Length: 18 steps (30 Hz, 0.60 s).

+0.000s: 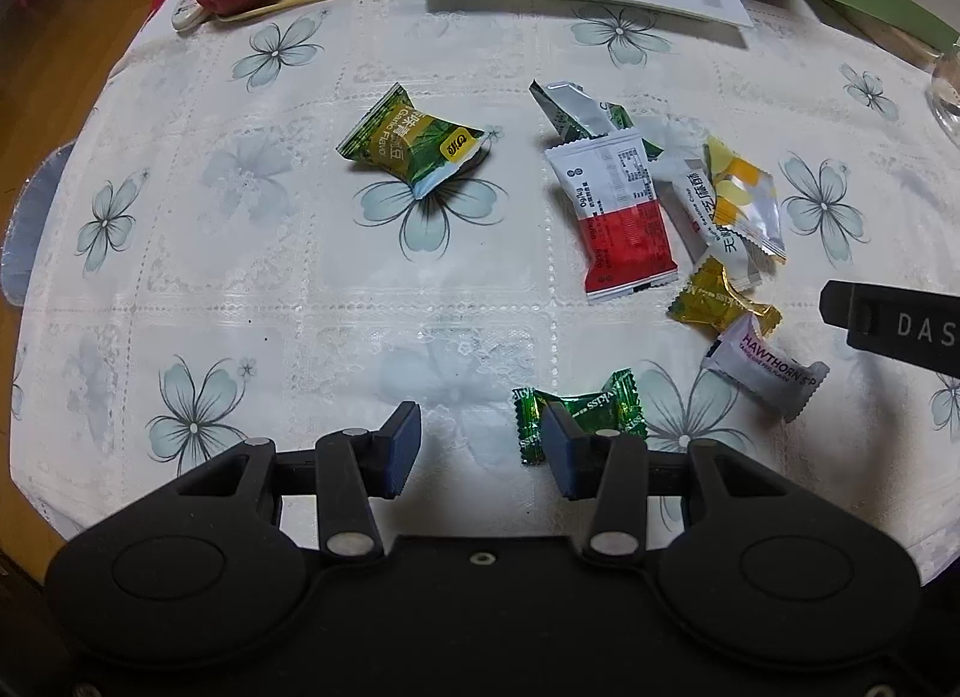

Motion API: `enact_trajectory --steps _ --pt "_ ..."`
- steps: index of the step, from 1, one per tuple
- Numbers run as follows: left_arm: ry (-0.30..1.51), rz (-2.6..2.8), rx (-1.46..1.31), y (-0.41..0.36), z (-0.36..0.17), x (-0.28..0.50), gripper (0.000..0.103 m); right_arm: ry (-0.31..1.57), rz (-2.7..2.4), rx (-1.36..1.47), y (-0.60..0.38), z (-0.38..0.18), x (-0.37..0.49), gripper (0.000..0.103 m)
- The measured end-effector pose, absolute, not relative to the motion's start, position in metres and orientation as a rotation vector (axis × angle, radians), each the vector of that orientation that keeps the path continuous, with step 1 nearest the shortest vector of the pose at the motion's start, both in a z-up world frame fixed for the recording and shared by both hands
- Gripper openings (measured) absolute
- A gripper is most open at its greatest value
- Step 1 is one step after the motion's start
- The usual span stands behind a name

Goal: Organize snacks

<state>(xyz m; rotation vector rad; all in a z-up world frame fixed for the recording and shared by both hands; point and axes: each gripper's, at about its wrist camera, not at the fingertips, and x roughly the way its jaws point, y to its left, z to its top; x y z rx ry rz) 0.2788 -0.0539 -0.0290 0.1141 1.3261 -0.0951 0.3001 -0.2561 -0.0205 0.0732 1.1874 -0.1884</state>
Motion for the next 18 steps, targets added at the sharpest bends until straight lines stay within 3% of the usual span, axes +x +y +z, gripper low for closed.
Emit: enact_trajectory --steps 9,11,18 --pt "1.351 -0.109 0.079 -0.051 -0.029 0.284 0.052 1.180 -0.166 0.105 -0.252 -0.019 0.309 0.064" --pt "1.352 -0.116 0.052 -0.047 -0.026 0.286 0.052 1.181 -0.155 0.170 -0.259 -0.016 0.314 0.058" --pt "1.333 -0.111 -0.035 -0.029 -0.014 0.295 0.052 1.206 -0.175 0.518 -0.297 -0.018 0.345 0.054"
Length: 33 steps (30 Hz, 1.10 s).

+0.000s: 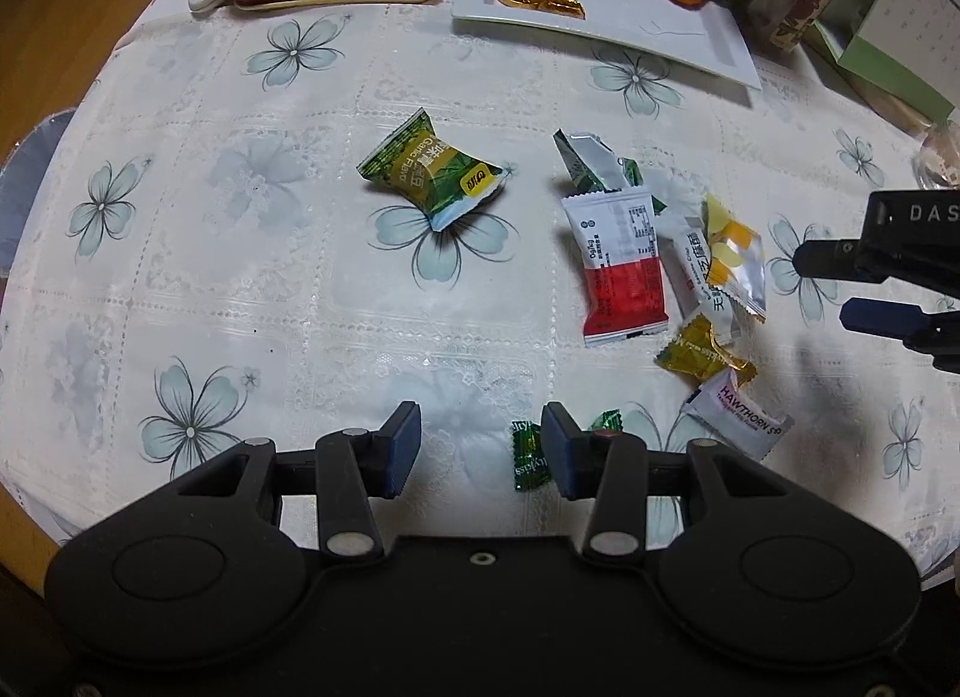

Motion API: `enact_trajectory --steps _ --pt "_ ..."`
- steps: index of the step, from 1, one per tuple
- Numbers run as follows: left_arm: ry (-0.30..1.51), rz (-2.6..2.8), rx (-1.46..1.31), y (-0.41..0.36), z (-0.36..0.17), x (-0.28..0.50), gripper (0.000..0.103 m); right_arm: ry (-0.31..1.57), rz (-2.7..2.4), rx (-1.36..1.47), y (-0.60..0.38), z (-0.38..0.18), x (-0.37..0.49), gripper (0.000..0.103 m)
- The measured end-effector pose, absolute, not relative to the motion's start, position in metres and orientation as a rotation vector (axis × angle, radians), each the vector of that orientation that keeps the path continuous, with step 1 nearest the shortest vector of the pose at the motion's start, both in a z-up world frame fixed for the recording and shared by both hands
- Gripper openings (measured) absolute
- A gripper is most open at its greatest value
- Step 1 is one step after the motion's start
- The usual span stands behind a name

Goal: Organize snacks

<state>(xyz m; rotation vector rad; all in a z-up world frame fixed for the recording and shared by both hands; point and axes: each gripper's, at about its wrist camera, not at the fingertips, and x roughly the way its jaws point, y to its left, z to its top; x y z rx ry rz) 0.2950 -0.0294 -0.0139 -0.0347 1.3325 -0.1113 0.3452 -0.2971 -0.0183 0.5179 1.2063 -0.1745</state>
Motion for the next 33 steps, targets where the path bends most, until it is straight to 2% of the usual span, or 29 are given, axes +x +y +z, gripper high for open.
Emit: enact_trajectory --steps 17,18,20,22,25,26,28,29,33 --pt "1.365 -0.119 -0.060 -0.040 -0.035 0.303 0.052 1.250 -0.204 0.423 -0.260 -0.058 0.386 0.054" --pt "1.369 -0.110 -0.066 -0.040 -0.037 0.305 0.051 1.248 -0.206 0.415 -0.259 -0.058 0.386 0.053" --pt "1.386 -0.106 -0.075 -0.041 -0.042 0.307 0.051 1.245 -0.187 0.405 -0.257 -0.058 0.386 0.041" --pt "1.395 -0.109 -0.075 -0.043 -0.044 0.307 0.051 1.243 -0.184 0.380 -0.257 -0.056 0.385 0.037" --pt "1.396 -0.140 -0.078 -0.045 -0.042 0.303 0.051 1.242 -0.176 0.368 -0.260 -0.052 0.381 0.027" --pt "1.394 -0.155 -0.081 -0.045 -0.041 0.301 0.051 1.239 -0.174 0.372 -0.262 -0.049 0.379 0.017" --pt "1.386 -0.194 -0.071 -0.048 -0.038 0.296 0.051 1.233 -0.166 0.374 -0.266 -0.043 0.375 0.009" --pt "1.383 -0.213 -0.050 -0.051 -0.036 0.294 0.051 1.232 -0.155 0.379 -0.268 -0.041 0.374 0.006" --pt "1.308 -0.319 0.132 -0.067 -0.027 0.284 0.051 1.241 -0.133 0.421 -0.278 -0.033 0.365 0.007"
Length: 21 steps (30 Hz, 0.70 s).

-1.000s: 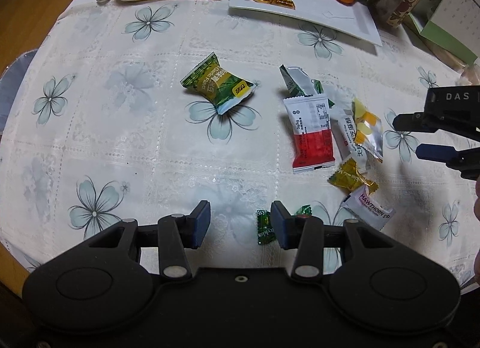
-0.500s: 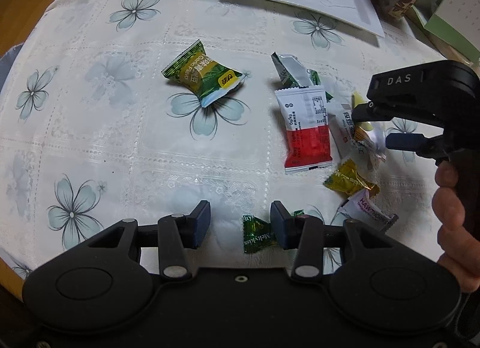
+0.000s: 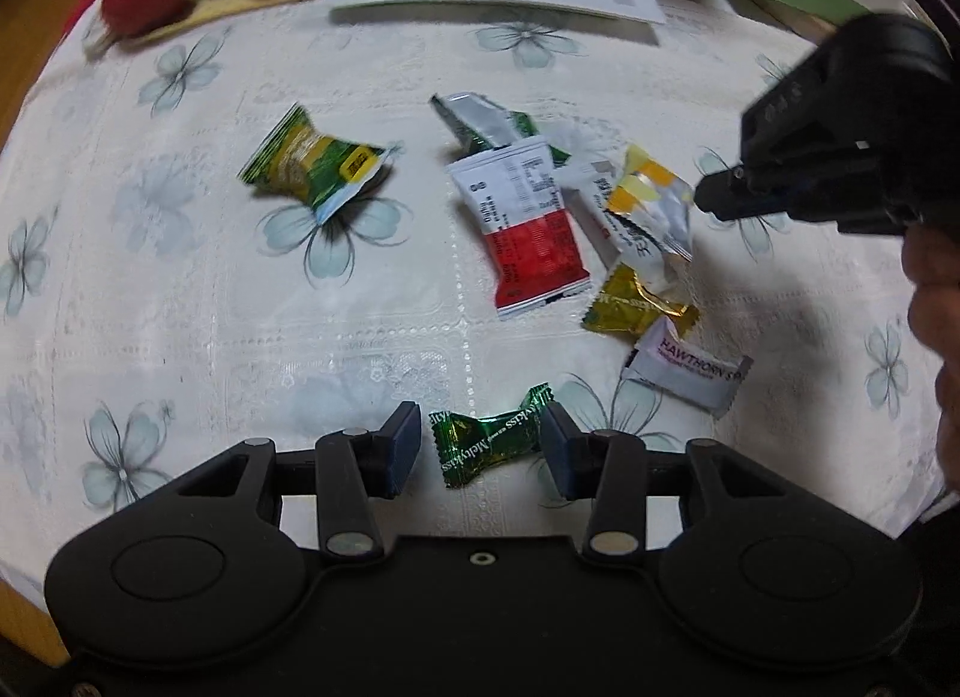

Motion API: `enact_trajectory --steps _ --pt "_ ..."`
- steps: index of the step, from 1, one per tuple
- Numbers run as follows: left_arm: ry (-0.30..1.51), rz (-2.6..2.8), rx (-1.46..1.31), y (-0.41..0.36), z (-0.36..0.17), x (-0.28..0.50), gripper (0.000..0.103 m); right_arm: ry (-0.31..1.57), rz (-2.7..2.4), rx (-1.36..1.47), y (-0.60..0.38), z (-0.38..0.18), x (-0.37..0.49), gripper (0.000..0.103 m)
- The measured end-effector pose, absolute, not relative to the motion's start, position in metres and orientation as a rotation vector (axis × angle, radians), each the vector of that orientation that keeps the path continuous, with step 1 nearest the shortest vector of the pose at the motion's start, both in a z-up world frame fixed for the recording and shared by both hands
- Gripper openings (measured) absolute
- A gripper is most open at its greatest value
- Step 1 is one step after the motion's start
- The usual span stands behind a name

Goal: Organize snacks
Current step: 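Grasp the green candy with the left gripper while the right grasps the HAWTHORN STRIP bar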

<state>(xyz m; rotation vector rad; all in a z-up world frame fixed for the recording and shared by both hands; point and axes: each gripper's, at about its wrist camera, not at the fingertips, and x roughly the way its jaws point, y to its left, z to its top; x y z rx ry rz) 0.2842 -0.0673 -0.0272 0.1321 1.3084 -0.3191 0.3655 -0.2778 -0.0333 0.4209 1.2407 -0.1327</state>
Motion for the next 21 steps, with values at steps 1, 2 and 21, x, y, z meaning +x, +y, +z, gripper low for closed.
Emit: enact_trajectory --steps 1,2,21 --pt "1.286 -0.356 0.204 -0.073 -0.026 0.281 0.051 1.245 -0.130 0.426 -0.280 -0.032 0.363 0.008" --pt "1.261 -0.389 0.275 -0.077 -0.026 0.276 0.051 1.248 -0.128 0.429 -0.281 -0.031 0.362 0.008" --pt "1.179 -0.411 0.404 -0.083 -0.054 0.278 0.052 1.362 0.013 0.333 -0.281 -0.033 0.330 0.025"
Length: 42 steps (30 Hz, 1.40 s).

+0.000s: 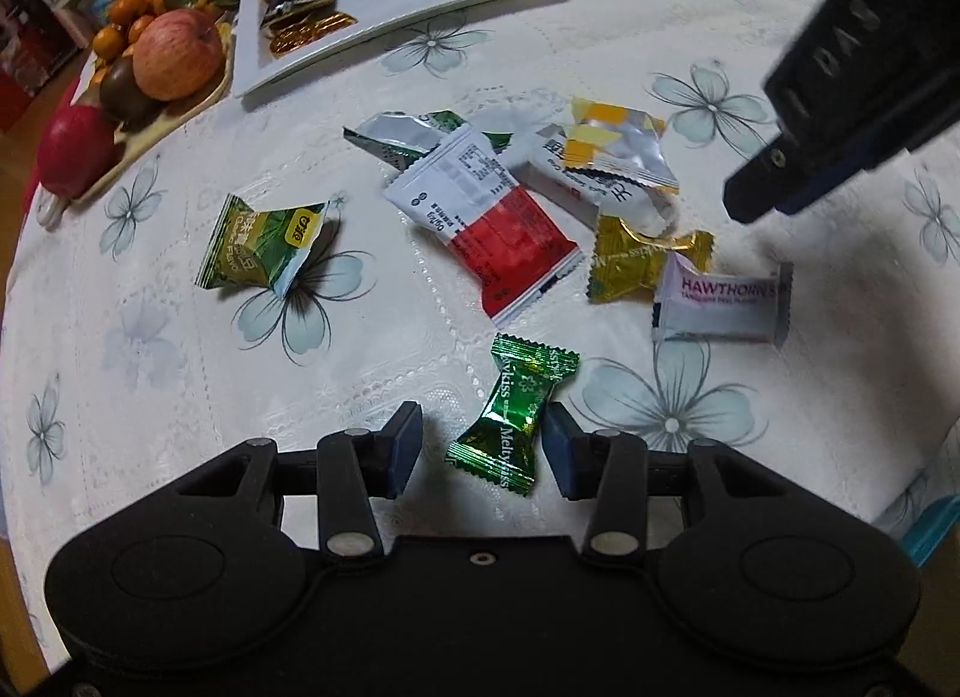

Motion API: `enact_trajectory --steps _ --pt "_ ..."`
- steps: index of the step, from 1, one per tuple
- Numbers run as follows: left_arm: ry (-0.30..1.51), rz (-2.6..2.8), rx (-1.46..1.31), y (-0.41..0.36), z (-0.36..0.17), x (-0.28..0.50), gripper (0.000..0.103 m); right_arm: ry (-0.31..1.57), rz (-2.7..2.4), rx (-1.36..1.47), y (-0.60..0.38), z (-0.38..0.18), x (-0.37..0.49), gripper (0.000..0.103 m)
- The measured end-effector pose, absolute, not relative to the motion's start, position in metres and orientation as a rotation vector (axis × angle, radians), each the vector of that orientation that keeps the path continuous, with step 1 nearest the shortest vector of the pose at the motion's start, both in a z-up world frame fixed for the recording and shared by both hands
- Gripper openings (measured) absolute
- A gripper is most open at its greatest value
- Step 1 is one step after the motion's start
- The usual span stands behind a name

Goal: Organize snacks
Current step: 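Grasp the green candy with the left gripper while the right grasps the HAWTHORN STRIP bar, then carry both snacks to the gold tray and release them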

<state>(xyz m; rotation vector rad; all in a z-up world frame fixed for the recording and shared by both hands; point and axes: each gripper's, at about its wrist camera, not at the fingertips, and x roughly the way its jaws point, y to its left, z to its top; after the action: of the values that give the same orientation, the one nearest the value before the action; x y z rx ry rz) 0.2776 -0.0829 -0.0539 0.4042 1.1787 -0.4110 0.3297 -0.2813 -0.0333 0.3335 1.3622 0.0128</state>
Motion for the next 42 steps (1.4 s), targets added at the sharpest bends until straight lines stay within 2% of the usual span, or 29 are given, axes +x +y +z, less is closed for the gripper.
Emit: enact_trajectory --steps 9,10,11,12,13,20,24,27,29,31,35,42 --pt "1.219 -0.347 0.272 -0.082 -0.055 0.291 0.052 1.365 0.117 0.247 -0.264 -0.038 0.320 0.041" --pt "1.226 -0.344 0.268 -0.083 -0.054 0.292 0.049 1.363 0.122 0.235 -0.262 -0.039 0.320 0.042" --pt "1.238 -0.350 0.255 -0.082 -0.054 0.293 0.040 1.361 0.126 0.223 -0.259 -0.039 0.320 0.042" --pt "1.254 -0.352 0.238 -0.082 -0.054 0.295 0.036 1.359 0.133 0.212 -0.257 -0.040 0.319 0.042" --pt "1.269 -0.344 0.231 -0.081 -0.055 0.296 0.026 1.357 0.142 0.201 -0.255 -0.041 0.319 0.044" --pt "1.332 -0.260 0.219 -0.073 -0.050 0.294 0.024 1.326 0.167 0.046 -0.234 -0.051 0.315 0.052" --pt "1.339 -0.239 0.224 -0.070 -0.046 0.291 0.025 1.313 0.170 -0.069 -0.219 -0.060 0.311 0.052" --pt "1.340 -0.226 0.230 -0.069 -0.044 0.291 0.025 1.321 0.171 -0.093 -0.216 -0.066 0.308 0.048" --pt "1.328 -0.210 0.242 -0.067 -0.042 0.289 0.024 1.310 0.166 -0.117 -0.214 -0.065 0.305 0.027" --pt "1.316 -0.195 0.253 -0.065 -0.040 0.287 0.024 1.323 0.167 -0.113 -0.215 -0.064 0.304 0.015" --pt "1.299 -0.181 0.251 -0.058 -0.033 0.277 0.024 1.354 0.157 -0.012 -0.227 -0.060 0.301 0.012" --pt "1.224 -0.127 0.254 -0.045 -0.004 0.248 0.024 1.271 0.128 0.116 -0.241 -0.026 0.269 0.012"
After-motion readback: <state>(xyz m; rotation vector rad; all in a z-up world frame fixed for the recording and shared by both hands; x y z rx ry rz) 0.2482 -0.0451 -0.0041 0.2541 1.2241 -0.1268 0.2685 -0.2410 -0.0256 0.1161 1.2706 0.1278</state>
